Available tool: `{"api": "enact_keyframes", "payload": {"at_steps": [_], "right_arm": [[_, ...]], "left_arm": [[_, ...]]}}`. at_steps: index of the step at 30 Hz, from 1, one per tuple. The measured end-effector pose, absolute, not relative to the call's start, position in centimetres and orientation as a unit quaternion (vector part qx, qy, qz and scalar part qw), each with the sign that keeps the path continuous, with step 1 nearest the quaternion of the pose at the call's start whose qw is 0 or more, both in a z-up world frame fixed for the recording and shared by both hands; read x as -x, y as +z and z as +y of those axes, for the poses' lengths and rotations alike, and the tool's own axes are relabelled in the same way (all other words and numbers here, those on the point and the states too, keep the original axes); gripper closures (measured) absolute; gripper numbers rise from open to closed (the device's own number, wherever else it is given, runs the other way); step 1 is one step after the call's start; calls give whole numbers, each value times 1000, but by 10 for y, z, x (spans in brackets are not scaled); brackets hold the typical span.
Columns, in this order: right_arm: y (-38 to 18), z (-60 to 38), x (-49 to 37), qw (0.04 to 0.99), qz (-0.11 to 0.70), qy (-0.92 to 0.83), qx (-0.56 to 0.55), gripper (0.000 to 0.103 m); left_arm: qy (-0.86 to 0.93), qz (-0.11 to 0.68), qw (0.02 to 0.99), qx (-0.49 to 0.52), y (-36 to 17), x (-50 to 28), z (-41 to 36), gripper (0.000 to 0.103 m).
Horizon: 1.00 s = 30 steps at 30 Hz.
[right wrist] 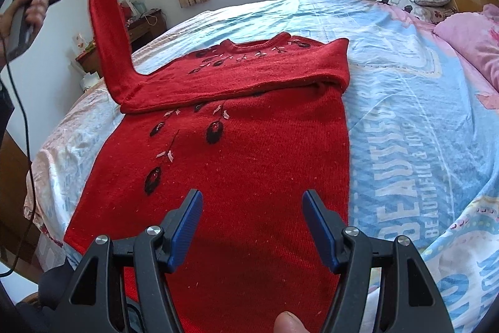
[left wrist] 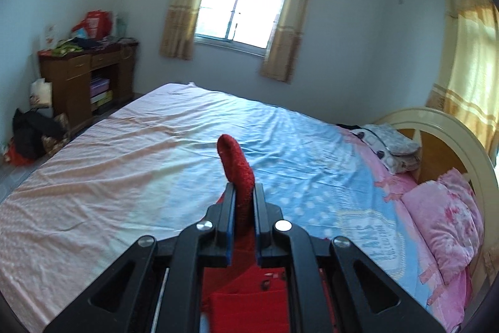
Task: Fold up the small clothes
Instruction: 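Lift the sleeve with the left tool and carry it over the sweater body, then lay the sleeve onto the folded sleeve and open the left tool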
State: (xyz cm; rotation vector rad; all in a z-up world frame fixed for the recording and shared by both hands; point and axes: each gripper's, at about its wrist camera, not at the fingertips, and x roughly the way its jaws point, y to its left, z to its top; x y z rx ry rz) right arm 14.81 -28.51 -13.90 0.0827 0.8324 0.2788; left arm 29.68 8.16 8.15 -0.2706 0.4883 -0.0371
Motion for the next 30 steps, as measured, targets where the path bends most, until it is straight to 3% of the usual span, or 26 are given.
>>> {"api": "enact_keyframes", "payload": {"at_steps": [13,21,26,30], "right_arm": [[-155,-280,-144,895,419,149,-42,36],[-163,-273,-140,890,427,158,-33,36],[-165,-271,-140,891,427,155,-23,36],[-168,-269,-139,892,424,153,-17,36]], "left_arm": [[-79,271,957,72,55,-334,-53,93],[-91,331,939,3,-36,-340,-147,93],[-98,373,921,-48,-85,-340,-182,83],[-142,378,913,-57,-88,-323,-184,78]]}}
